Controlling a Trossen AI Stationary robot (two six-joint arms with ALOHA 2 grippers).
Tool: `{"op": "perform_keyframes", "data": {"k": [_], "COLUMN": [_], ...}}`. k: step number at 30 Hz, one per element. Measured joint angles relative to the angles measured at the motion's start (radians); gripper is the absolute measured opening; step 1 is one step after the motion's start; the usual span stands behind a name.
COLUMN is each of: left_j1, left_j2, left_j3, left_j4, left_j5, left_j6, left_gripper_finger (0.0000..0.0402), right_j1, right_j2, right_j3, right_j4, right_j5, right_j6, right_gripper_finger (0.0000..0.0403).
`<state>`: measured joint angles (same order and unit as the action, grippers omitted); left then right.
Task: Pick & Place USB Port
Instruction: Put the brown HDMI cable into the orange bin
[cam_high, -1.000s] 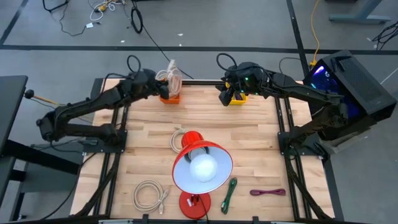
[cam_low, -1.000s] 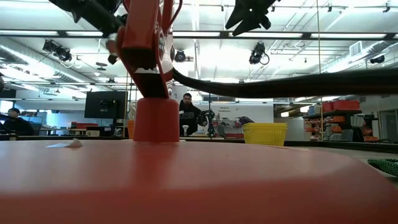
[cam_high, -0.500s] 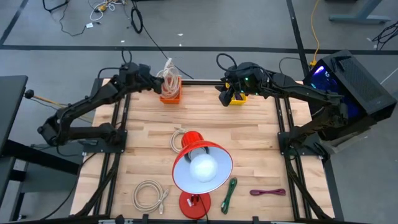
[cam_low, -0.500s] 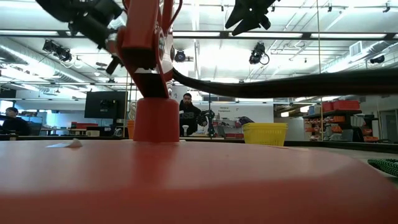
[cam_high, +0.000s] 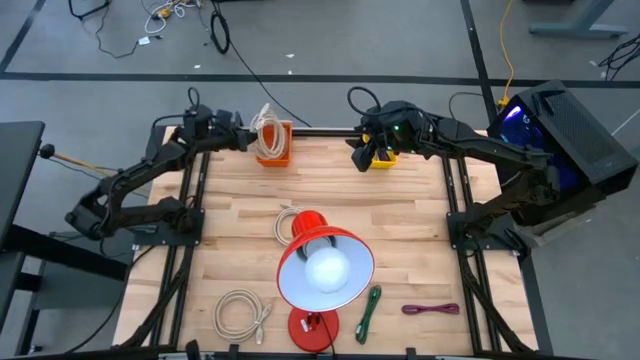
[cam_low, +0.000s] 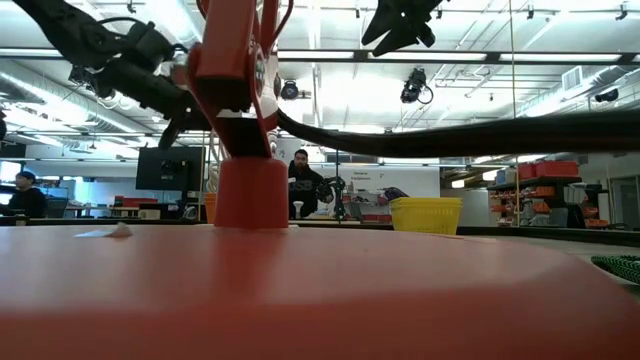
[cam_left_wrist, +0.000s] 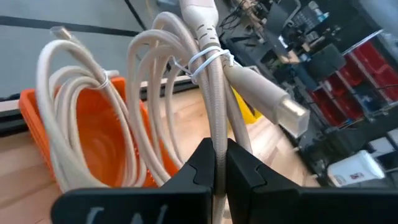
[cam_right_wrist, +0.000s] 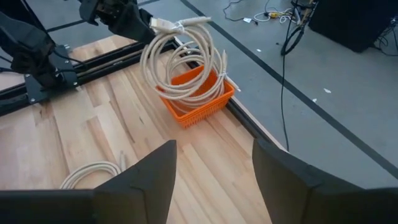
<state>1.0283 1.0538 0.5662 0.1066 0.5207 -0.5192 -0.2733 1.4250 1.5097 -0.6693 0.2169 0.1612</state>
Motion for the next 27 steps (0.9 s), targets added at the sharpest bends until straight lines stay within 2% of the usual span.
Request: {"op": "perform_keyframes", "data": {"k": [2, 8, 12, 16, 27], "left_j1": [0.032, 0.071, 0.071, 0.071, 0.046], "left_j2": [0.0, 0.004, 0.007, 0.007, 0.007], "left_j3": [-0.006, -0.064, -0.133, -0.179, -0.183], "left_j4": [0.01, 0.026, 0.158, 0.295, 0.306], "left_j5": [0.029, 0.023, 0.029, -0.03, -0.128], "left_j6": [0.0, -0.02, -0.084, -0.159, -0.156], "left_gripper_finger": [0.0016, 0.0015, 0.0015, 0.0015, 0.0015], "right_j1": [0.0, 0.0, 0.0, 0.0, 0.0], "right_j2": [0.0, 0.0, 0.0, 0.0, 0.0], "right_j3": [0.0, 0.0, 0.0, 0.0, 0.0], "right_j4": [0.0, 0.0, 0.001, 0.002, 0.003], "right_j5": [0.0, 0.001, 0.001, 0.002, 0.004], "right_j6": [0.0, 0.003, 0.003, 0.002, 0.002], "right_gripper_finger": [0.0209, 0.0208, 0.0208, 0.0208, 0.0208]}}
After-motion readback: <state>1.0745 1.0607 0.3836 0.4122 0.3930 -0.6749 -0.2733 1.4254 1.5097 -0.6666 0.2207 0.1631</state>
